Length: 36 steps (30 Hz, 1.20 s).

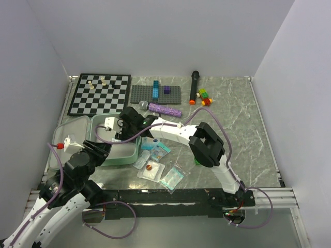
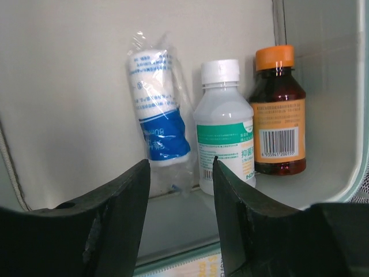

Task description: Organize the medicine kit

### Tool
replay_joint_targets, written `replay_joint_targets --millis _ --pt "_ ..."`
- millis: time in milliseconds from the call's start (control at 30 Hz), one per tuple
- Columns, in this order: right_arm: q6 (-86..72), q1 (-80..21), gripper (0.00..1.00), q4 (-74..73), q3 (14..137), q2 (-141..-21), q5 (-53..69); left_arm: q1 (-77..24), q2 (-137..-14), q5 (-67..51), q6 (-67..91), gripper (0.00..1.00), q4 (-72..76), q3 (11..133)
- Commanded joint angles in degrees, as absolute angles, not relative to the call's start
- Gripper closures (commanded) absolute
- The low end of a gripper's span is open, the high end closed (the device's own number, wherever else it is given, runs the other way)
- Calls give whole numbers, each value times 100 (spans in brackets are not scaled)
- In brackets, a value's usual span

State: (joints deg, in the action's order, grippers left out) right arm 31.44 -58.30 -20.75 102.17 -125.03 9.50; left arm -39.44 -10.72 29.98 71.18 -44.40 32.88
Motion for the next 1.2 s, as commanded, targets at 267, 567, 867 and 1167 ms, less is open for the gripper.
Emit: replay_joint_targets --millis 267,567,867,1167 --pt "2190 -5862 42 -1135 9976 -11551 931 -3938 -1081 3199 7110 52 -4289 3357" --pt "863 -5801 35 -37 8292 -9583 265 -3946 -1502 3147 7128 53 -4043 3357" --pt "-1618 -4614 43 -1072 6137 -8517 1486 -3946 -1854 2909 7154 53 -3578 3129" --pt "-2241 -4649 46 -124 4510 -8236 1784 -3946 -2433 3146 7014 53 -3209 3164"
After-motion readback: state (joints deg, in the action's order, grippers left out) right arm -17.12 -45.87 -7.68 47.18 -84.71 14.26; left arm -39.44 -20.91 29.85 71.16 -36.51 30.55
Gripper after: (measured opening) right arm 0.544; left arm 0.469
